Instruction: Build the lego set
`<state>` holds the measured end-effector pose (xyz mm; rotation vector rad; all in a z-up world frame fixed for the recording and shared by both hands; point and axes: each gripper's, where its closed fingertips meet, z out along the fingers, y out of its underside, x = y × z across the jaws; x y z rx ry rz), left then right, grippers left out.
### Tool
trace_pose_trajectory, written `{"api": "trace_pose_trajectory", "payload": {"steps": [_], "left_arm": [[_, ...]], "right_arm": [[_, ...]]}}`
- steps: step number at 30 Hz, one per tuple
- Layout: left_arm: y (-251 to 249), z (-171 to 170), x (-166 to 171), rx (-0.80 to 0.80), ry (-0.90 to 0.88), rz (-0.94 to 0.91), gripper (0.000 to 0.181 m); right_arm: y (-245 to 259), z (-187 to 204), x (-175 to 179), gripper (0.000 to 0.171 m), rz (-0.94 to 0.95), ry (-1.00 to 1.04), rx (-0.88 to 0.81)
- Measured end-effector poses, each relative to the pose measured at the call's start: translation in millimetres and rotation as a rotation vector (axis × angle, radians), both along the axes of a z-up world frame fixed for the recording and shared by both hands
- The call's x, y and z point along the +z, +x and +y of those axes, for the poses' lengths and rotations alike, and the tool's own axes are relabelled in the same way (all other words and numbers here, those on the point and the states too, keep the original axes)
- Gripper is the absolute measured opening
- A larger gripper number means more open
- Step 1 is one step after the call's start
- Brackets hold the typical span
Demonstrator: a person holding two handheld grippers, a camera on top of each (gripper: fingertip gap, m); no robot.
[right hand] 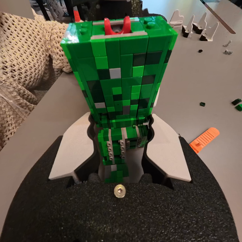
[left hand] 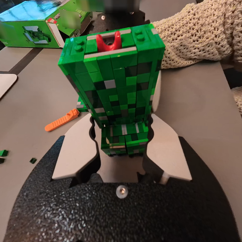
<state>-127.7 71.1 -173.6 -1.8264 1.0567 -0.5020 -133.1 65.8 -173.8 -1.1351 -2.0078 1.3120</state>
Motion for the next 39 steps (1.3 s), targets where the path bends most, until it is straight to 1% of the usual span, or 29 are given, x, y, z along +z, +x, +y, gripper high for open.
{"api": "trace_pose_trajectory", "payload": {"steps": [1, 4, 6, 8, 10, 12, 15, 18, 22, 23, 24, 35, 36, 37, 38, 39], "left_arm": [[0.0, 0.7, -1.1, 0.004, 0.003, 0.003, 0.082], [0.0, 0.5, 0.9, -0.012, 0.005, -0.009, 0.092], [-1.1, 5.9, 8.5, -0.011, 0.015, -0.053, 0.097], [-1.4, 10.1, 20.8, -0.005, 0.043, -0.121, 0.100], [-1.5, 9.9, 26.3, 0.012, 0.089, -0.142, 0.101], [-1.6, 12.6, 29.2, 0.032, 0.133, -0.130, 0.101], [-0.3, 14.5, 31.4, 0.043, 0.156, -0.127, 0.098], [0.8, 15.3, 30.0, 0.040, 0.160, -0.126, 0.086], [2.8, 14.7, 27.4, 0.032, 0.153, -0.119, 0.083], [3.6, 14.5, 27.1, 0.030, 0.153, -0.119, 0.080], [4.0, 14.8, 27.1, 0.032, 0.154, -0.119, 0.080], [5.5, 11.0, 28.9, 0.028, 0.132, -0.114, 0.079], [4.8, 10.2, 26.0, 0.031, 0.114, -0.091, 0.087], [2.5, 10.5, 19.9, 0.040, 0.085, -0.053, 0.103], [-0.2, 11.2, 13.1, 0.048, 0.058, -0.014, 0.111], [-2.0, 11.7, 7.9, 0.053, 0.048, 0.014, 0.113]], "right_arm": [[2.5, -2.8, 0.5, 0.086, 0.004, -0.004, 0.020], [8.9, -3.3, 5.4, 0.092, 0.037, -0.008, 0.012], [12.8, 2.6, 9.4, 0.094, 0.056, 0.000, -0.021], [12.6, 8.4, 19.8, 0.096, 0.101, -0.018, -0.053], [9.9, 9.3, 35.2, 0.096, 0.154, -0.064, -0.062], [6.1, 6.9, 48.0, 0.097, 0.187, -0.106, -0.052], [2.4, 2.2, 56.7, 0.096, 0.204, -0.153, -0.031], [0.4, -0.7, 63.0, 0.089, 0.222, -0.188, -0.021], [-1.9, -2.2, 71.4, 0.085, 0.238, -0.213, -0.015], [-2.2, -2.4, 72.2, 0.081, 0.238, -0.213, -0.011], [-2.5, -2.2, 72.8, 0.076, 0.243, -0.209, -0.010], [0.8, -2.8, 73.5, 0.076, 0.254, -0.198, -0.001], [3.5, -3.5, 69.3, 0.081, 0.231, -0.183, 0.007], [5.8, -2.2, 61.5, 0.094, 0.187, -0.167, 0.005], [9.3, -1.0, 51.8, 0.101, 0.139, -0.145, 0.009], [12.3, 0.9, 41.8, 0.102, 0.098, -0.115, 0.006]]}}
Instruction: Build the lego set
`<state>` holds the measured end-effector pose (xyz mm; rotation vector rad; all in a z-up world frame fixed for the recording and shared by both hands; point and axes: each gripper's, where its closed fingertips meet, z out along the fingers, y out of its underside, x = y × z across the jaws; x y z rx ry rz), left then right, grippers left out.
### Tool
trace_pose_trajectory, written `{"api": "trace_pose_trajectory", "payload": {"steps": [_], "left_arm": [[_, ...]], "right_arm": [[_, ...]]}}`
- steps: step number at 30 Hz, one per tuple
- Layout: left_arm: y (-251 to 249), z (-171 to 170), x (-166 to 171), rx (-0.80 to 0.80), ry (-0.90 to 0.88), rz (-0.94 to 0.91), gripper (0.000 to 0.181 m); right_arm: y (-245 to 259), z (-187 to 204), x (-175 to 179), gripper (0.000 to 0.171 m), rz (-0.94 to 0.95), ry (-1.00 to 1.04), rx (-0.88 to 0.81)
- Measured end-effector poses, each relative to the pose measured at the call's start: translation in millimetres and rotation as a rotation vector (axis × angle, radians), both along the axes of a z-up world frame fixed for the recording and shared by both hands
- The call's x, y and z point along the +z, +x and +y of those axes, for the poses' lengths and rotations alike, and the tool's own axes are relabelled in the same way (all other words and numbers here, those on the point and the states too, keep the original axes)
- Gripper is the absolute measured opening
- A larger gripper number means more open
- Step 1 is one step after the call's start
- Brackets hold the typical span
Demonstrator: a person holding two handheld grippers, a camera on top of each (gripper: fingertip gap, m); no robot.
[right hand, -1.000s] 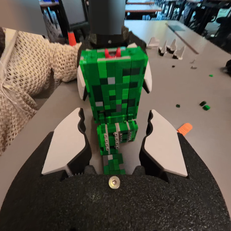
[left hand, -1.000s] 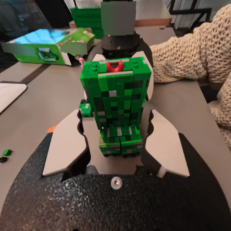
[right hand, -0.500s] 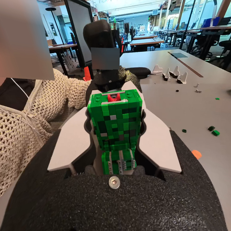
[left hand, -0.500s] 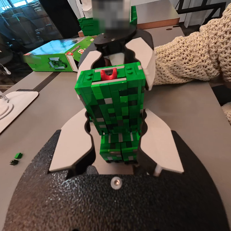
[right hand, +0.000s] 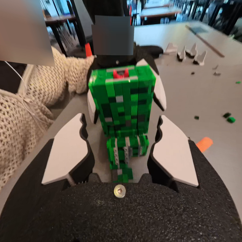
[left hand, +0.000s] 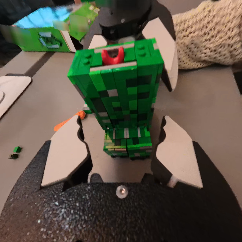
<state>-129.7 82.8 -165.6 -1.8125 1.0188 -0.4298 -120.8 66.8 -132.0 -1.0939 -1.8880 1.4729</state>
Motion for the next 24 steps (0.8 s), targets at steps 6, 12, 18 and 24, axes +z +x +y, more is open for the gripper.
{"api": "trace_pose_trajectory", "payload": {"steps": [6, 12, 18, 24], "left_arm": [[2.6, -0.8, -9.5, -0.009, 0.017, 0.070, 0.093], [5.5, -3.4, -8.1, -0.020, 0.027, 0.065, 0.084], [6.8, -4.4, -6.3, -0.006, 0.031, 0.057, 0.083], [7.6, -5.6, -4.5, -0.003, 0.039, 0.033, 0.082]], "right_arm": [[1.5, 3.6, -34.0, 0.094, -0.120, 0.173, -0.011], [-1.5, 2.9, -44.9, 0.080, -0.143, 0.231, -0.006], [-0.3, 3.7, -44.0, 0.075, -0.128, 0.207, 0.010], [-0.4, 3.3, -43.8, 0.075, -0.112, 0.190, 0.028]]}}
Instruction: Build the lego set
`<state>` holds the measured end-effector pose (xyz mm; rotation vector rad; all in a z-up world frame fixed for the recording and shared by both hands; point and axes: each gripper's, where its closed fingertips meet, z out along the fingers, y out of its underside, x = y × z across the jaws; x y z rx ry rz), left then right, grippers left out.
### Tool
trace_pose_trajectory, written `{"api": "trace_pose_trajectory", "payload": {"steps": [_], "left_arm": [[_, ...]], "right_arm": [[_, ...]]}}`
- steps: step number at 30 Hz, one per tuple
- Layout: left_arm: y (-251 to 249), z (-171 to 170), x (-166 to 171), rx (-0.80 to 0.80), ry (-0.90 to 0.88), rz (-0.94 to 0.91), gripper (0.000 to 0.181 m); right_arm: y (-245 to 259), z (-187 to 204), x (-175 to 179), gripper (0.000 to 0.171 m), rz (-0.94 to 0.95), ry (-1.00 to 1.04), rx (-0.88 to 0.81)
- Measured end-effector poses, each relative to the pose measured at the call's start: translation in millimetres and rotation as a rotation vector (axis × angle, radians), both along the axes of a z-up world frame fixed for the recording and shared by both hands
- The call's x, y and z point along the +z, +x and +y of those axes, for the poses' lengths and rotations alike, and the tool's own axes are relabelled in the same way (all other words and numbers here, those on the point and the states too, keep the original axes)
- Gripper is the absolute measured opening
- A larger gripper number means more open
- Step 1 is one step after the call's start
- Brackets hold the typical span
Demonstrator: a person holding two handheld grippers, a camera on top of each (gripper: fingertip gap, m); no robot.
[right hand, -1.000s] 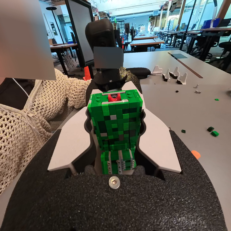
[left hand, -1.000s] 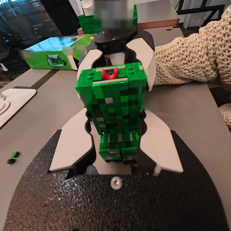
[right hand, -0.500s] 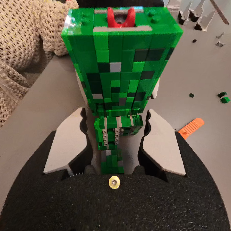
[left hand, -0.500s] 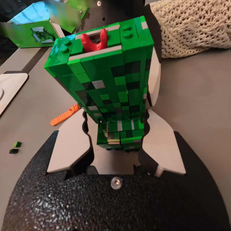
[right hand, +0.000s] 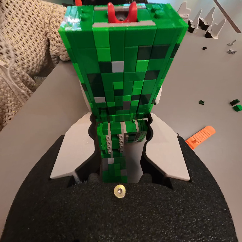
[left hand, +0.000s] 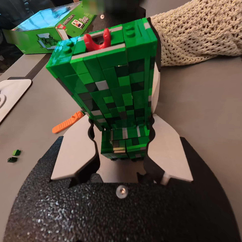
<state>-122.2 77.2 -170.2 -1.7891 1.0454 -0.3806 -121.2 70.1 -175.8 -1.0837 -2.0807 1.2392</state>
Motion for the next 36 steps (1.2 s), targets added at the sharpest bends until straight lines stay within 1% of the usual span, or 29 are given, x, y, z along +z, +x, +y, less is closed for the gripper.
{"api": "trace_pose_trajectory", "payload": {"steps": [21, 22, 23, 24, 25, 26, 29, 31, 34, 36], "left_arm": [[3.2, 0.1, 1.3, 0.000, -0.002, -0.058, 0.082], [4.5, 0.0, 1.1, -0.001, -0.006, -0.066, 0.085], [5.3, 0.0, -0.3, -0.001, -0.017, -0.066, 0.091], [5.3, -0.5, -2.8, -0.005, -0.030, -0.054, 0.099], [4.6, -1.2, -4.6, -0.010, -0.039, -0.044, 0.104], [3.2, -1.7, -5.2, -0.013, -0.046, -0.038, 0.107], [-1.3, -2.5, 1.9, -0.028, -0.039, -0.067, 0.114], [-5.9, -2.7, 8.5, -0.038, -0.015, -0.088, 0.117], [-13.0, -4.5, 16.3, -0.066, 0.031, -0.109, 0.120], [-17.3, -5.6, 21.4, -0.083, 0.051, -0.144, 0.121]], "right_arm": [[-2.0, -0.1, -0.4, 0.076, 0.014, -0.033, 0.010], [-1.6, -0.7, 0.4, 0.081, 0.017, -0.041, 0.011], [-0.1, -2.8, 3.1, 0.094, 0.025, -0.063, 0.019], [1.7, -3.8, 7.8, 0.103, 0.033, -0.100, 0.016], [5.1, -3.9, 12.8, 0.108, 0.038, -0.143, 0.015], [9.3, -2.4, 17.8, 0.109, 0.047, -0.178, 0.009], [19.3, 11.7, 25.0, 0.108, 0.093, -0.164, -0.089], [23.4, 19.1, 29.3, 0.104, 0.141, -0.139, -0.169], [26.8, 27.1, 39.3, 0.097, 0.281, -0.124, -0.310], [31.0, 30.2, 41.5, 0.096, 0.340, -0.108, -0.399]]}}
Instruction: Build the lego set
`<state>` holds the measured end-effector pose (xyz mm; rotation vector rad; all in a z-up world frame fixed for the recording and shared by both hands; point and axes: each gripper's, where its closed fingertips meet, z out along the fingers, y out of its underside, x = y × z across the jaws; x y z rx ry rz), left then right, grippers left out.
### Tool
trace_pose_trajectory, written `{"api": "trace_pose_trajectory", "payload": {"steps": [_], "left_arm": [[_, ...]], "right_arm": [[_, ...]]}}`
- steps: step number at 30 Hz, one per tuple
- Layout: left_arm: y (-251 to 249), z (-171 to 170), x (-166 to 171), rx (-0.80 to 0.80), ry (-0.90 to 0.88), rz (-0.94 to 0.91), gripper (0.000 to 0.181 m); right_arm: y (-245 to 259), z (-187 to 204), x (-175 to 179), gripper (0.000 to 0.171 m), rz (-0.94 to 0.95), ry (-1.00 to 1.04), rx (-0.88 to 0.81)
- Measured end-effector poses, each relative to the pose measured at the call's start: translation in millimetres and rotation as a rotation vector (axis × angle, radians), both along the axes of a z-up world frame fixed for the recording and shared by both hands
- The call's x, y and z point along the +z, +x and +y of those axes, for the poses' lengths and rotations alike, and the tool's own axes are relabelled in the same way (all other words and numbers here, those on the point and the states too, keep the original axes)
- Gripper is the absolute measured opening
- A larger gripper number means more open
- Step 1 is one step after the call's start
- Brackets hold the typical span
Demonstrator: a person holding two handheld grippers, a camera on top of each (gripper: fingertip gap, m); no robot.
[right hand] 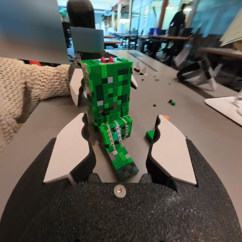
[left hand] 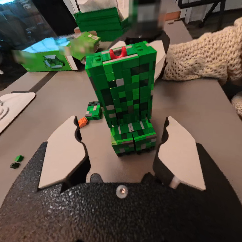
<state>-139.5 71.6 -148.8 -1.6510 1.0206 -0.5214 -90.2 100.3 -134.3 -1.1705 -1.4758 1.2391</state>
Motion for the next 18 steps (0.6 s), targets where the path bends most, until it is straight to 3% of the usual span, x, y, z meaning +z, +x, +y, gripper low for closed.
{"api": "trace_pose_trajectory", "payload": {"steps": [6, 14, 18], "left_arm": [[-7.4, -4.3, 3.0, -0.039, -0.042, -0.056, 0.127], [-4.9, -9.4, -20.7, -0.058, -0.065, 0.127, 0.109], [-4.6, -15.2, -27.7, -0.084, -0.133, 0.151, 0.104]], "right_arm": [[11.8, -1.0, -10.2, 0.086, -0.038, 0.115, -0.189], [5.5, -18.5, -10.4, 0.073, -0.027, 0.096, -0.374], [2.9, -30.9, -9.8, 0.054, -0.021, 0.062, -0.520]]}}
